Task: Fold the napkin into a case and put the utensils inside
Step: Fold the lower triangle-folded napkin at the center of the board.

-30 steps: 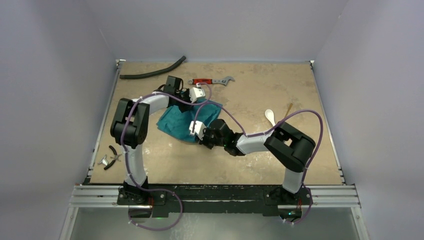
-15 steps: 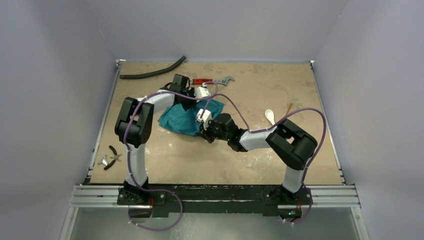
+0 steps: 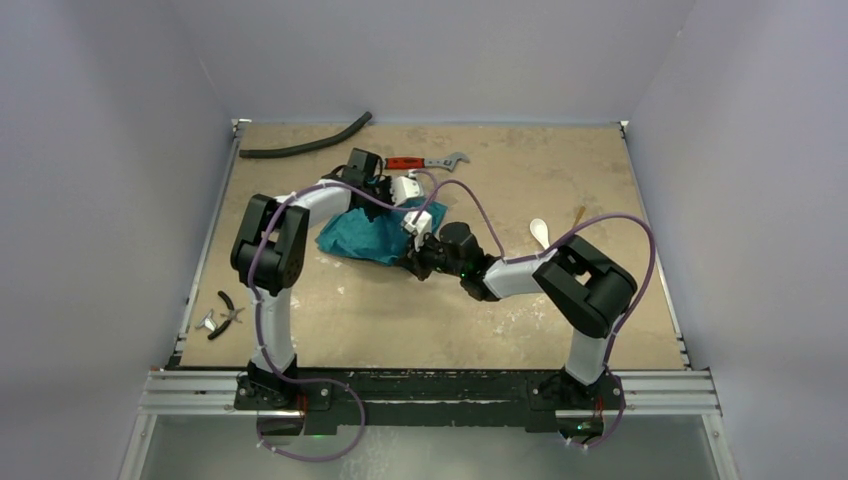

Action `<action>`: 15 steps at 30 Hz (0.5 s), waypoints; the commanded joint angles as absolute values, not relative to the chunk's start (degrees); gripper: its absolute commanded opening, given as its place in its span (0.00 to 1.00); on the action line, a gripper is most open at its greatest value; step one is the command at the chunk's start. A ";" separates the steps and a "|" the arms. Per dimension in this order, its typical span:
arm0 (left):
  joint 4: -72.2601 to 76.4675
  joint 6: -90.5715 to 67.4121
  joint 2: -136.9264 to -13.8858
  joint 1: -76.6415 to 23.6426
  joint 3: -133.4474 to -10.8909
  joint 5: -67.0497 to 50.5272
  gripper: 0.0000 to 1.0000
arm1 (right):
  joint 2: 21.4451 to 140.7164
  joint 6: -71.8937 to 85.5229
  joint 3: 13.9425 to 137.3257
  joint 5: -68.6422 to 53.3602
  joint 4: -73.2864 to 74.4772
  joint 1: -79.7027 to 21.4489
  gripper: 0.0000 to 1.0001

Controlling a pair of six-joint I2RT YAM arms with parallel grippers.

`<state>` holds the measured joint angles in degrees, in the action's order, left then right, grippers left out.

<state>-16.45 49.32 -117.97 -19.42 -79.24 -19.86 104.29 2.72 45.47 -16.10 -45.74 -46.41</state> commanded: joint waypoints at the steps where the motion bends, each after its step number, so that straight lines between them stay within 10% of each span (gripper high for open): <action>1: -24.94 51.97 -121.08 -19.82 -75.50 -15.68 0.08 | 104.43 7.59 43.51 -17.76 -51.62 -45.30 0.00; 15: -29.16 53.18 -120.66 -20.11 -76.52 -17.03 0.07 | 105.65 20.41 39.08 -21.47 -62.95 -39.00 0.00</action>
